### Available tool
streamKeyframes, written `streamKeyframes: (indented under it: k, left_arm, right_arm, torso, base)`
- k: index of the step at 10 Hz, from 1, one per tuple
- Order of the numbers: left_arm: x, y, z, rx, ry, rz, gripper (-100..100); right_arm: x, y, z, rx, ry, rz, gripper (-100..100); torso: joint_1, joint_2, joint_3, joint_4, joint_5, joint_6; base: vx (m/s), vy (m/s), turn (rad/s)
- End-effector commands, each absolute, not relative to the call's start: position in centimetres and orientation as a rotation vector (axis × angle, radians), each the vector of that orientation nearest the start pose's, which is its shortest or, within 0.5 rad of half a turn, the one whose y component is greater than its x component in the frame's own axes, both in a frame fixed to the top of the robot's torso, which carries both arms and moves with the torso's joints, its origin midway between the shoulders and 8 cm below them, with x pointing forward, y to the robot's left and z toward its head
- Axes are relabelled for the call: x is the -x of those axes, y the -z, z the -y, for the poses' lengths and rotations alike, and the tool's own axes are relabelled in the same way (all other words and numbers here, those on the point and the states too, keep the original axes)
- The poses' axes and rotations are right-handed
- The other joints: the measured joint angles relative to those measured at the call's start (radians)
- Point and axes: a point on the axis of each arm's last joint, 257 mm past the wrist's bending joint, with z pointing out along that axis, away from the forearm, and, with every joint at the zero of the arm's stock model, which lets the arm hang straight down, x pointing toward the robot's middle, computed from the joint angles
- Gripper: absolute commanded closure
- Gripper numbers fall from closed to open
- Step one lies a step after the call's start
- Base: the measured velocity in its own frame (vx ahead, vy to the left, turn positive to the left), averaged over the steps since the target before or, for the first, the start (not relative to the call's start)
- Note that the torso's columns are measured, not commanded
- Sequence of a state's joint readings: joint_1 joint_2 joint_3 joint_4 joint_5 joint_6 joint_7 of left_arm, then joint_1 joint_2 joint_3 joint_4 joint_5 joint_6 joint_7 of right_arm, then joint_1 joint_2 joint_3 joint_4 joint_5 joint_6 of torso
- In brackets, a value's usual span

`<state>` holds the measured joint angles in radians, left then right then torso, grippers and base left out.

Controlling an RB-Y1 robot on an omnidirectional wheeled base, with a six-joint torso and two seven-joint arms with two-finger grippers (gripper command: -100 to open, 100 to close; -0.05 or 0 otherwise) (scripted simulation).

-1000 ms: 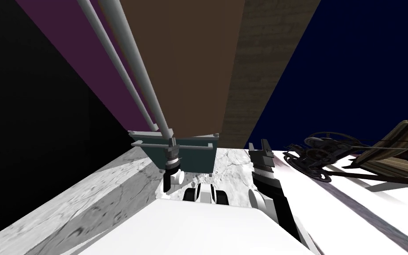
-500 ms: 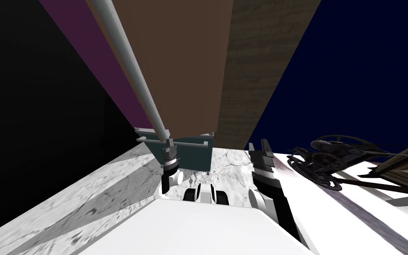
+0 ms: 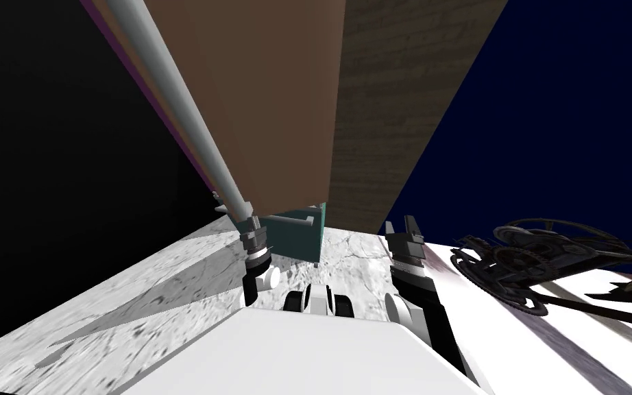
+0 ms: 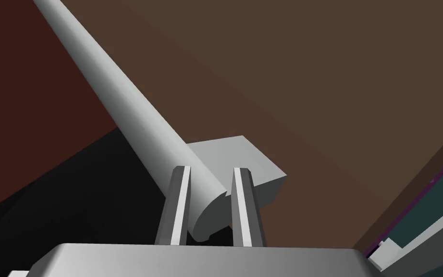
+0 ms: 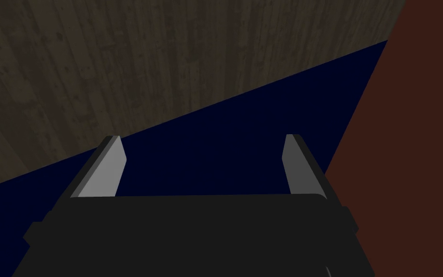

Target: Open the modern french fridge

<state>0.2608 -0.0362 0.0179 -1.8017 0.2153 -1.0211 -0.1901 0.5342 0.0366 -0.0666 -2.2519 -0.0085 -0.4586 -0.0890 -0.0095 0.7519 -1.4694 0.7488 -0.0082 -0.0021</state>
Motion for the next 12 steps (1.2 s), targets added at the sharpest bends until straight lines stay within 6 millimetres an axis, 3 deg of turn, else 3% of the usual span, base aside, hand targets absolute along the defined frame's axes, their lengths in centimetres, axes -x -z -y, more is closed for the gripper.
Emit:
streamKeyframes:
  k: [1,3,4,5,12]
  left_arm:
    - [-33.3,0.4,-31.8,0.561,1.226,-0.22,100]
    - [-32.8,0.2,-32.4,0.558,1.201,-0.208,100]
    - [-33.4,1.7,-32.3,0.595,1.198,-0.241,100]
    - [-32.4,1.8,-33.4,0.598,1.145,-0.226,100]
    - [-28.9,0.6,-36.6,0.577,0.999,-0.149,100]
  right_arm:
    - [-34.6,0.7,31.4,-0.797,-1.284,-0.609,0]
    - [-34.6,0.7,31.4,-0.797,-1.284,-0.609,0]
    - [-34.6,0.7,31.4,-0.797,-1.284,-0.609,0]
    - [-34.6,0.7,31.4,-0.797,-1.284,-0.609,0]
    - [-34.6,0.7,31.4,-0.797,-1.284,-0.609,0]
  torso:
    - [0.0,0.001,0.0,0.002,-0.001,0.001]
    - [0.002,0.002,0.0,0.003,-0.002,-0.001]
    - [0.006,0.002,-0.001,0.004,-0.003,0.0]
    - [0.009,-0.002,-0.003,0.002,-0.001,0.0]
    - [-0.003,0.0,-0.001,0.0,-0.003,0.001]
  base:
    - [-0.079,-0.254,0.116]
    - [-0.059,-0.196,0.081]
    - [-0.021,-0.058,-0.003]
    - [0.046,-0.182,0.107]
    - [0.014,-0.243,0.133]
